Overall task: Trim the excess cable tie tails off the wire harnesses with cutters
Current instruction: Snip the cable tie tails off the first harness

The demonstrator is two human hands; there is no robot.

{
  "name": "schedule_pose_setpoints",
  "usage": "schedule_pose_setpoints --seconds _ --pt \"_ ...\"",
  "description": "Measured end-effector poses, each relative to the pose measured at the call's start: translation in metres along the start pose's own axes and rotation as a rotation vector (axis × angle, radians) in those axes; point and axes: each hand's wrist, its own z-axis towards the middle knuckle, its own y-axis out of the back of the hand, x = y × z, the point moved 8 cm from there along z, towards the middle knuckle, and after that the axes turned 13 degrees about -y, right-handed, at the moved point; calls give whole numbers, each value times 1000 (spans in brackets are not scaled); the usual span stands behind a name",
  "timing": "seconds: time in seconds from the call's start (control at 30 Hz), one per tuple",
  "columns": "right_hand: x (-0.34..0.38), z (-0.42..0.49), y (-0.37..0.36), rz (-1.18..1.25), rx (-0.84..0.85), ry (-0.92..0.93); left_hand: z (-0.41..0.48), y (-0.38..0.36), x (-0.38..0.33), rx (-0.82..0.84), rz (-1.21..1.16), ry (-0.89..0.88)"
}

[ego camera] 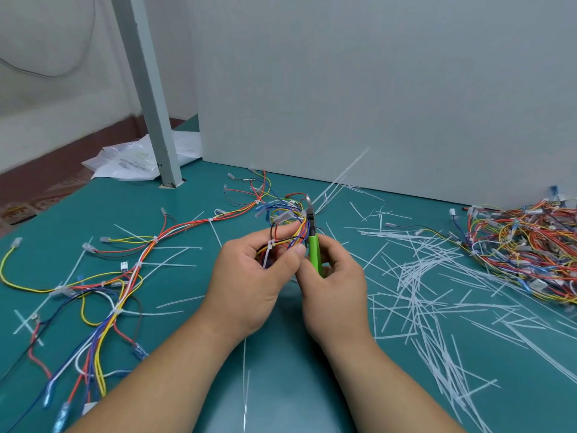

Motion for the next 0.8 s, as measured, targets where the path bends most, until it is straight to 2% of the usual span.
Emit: schedule_pose_setpoints --seconds 0.2,0.57,0.8 --pt "-3 2 0 -46 -22 -14 2 7 0 -70 38 -28" --pt "0 -3 -2 -19 7 -3 1 3 -7 -19 14 -80" --pt "-2 0 -4 -28 36 -33 1 5 -4 -49 35 -69"
